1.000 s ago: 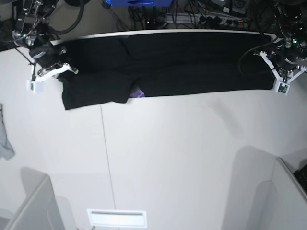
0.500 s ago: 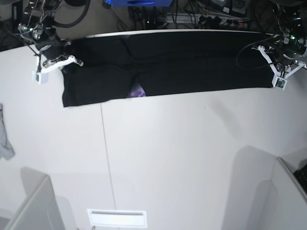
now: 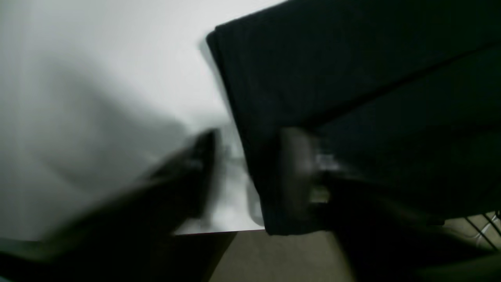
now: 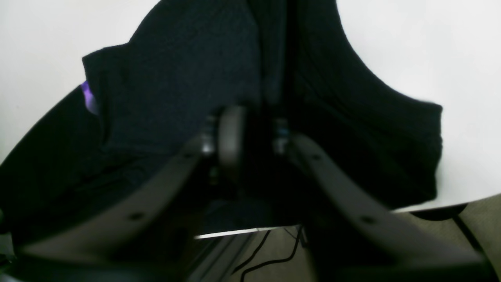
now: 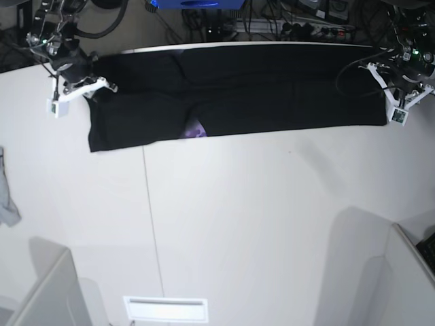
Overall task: Fold the T-shirt properly
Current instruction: 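Release the hem and lift both grippers off the folded strip, then grasp the strip's ends and pull it away from the robot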
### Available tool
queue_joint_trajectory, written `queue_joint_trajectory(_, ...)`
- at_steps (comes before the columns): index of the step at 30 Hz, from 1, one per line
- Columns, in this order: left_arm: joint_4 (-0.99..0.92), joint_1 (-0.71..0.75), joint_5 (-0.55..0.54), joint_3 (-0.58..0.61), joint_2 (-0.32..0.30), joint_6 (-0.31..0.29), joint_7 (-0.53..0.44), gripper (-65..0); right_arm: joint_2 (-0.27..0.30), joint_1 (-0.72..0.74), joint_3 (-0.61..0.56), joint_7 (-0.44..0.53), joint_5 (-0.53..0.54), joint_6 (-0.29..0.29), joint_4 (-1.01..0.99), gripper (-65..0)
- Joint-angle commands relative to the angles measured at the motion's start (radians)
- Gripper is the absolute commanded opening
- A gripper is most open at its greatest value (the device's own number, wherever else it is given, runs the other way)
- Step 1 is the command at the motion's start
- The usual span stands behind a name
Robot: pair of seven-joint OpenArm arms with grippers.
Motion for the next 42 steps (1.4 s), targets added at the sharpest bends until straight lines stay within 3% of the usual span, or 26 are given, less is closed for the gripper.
queue_joint_trajectory(1, 0.014, 0.003, 0.001, -0.023, -0.016, 0.01, -0.014, -26.2, 0.011, -0.001, 0.008, 0.028, 0.007, 0.004, 0.014, -42.0)
queue_joint_trajectory(4, 0.019, -0.004, -0.01, -0.095, -0.008, 0.007, -0.014, -17.8, 0.014, -0.014, 0.008, 0.103, -0.002, 0.004, 0.016, -41.6)
queue_joint_trajectory(7, 0.021, -0.009, -0.011, -0.15, 0.013, 0.005, -0.016, -22.1, 0.016, -0.02, -0.003, 0.204, -0.077, 0.012, 0.022, -41.6)
queue_joint_trajectory(10, 0.011, -0.029, -0.011, -0.15, 0.044, 0.005, -0.017, -37.2, 0.02, 0.012, -0.056, 0.258, -0.165, 0.05, 0.017, -45.2)
queue_joint_trajectory(13, 0.001, -0.046, -0.002, -0.15, 0.082, 0.005, -0.017, -64.7, 0.036, 0.078, -0.115, 0.259, -0.258, 0.132, -0.003, -60.9)
queue_joint_trajectory(14, -0.002, -0.052, 0.0, -0.15, 0.091, 0.005, -0.017, -65.0, 0.032, 0.103, -0.124, 0.259, -0.28, 0.142, -0.02, -65.0)
queue_joint_trajectory(20, -0.042, -0.078, 0.001, -0.15, 0.137, 0.01, -0.023, -65.0, 0.031, 0.195, -0.127, 0.255, -0.32, 0.144, -0.159, -65.0)
queue_joint_trajectory(24, -0.124, -0.061, 0.001, -0.149, 0.148, 0.011, -0.146, -65.0, 0.032, 0.195, -0.127, 0.258, -0.321, 0.138, -0.237, -65.0)
queue_joint_trajectory(27, -0.217, -0.057, 0.003, -0.149, 0.145, 0.014, -0.201, -65.0, 0.034, 0.195, -0.127, 0.262, -0.323, 0.086, -0.29, -65.0)
queue_joint_trajectory(30, -0.305, -0.066, 0.001, -0.141, 0.147, 0.062, -0.24, -65.0, 0.04, 0.196, -0.128, 0.293, -0.323, 0.069, -0.333, -65.0)
queue_joint_trajectory(35, -0.43, -0.124, 0.001, -0.02, 0.141, 0.125, -0.287, -65.0, 0.043, 0.241, -0.128, 0.308, -0.323, 0.067, -0.408, -65.0)
queue_joint_trajectory(42, -0.553, -0.29, 0.001, 0.071, 0.141, 0.195, -0.286, -65.0, 0.088, 0.385, -0.128, 0.31, -0.323, 0.067, -0.567, -65.0)
